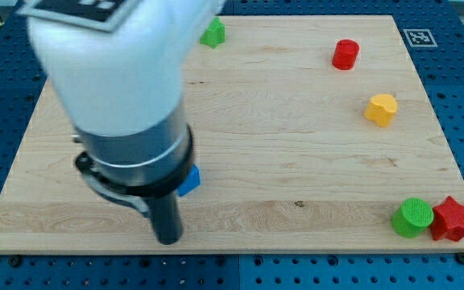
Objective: Place the blue cube to the top left of the green circle
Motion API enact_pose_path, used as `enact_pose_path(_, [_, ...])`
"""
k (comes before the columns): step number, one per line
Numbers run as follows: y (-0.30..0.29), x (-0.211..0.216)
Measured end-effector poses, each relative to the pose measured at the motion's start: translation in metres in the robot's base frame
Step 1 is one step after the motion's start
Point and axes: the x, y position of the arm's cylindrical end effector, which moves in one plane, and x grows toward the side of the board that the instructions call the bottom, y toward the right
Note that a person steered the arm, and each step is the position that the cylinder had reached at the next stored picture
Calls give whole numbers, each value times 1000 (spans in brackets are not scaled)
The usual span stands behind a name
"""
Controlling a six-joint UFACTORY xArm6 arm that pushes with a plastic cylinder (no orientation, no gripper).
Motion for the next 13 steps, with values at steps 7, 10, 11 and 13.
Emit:
enact_pose_path(7, [-30, -79])
enact_pose_path(10, [15, -79])
enact_pose_path(11, [34, -79])
enact_pose_path(13, [50, -52])
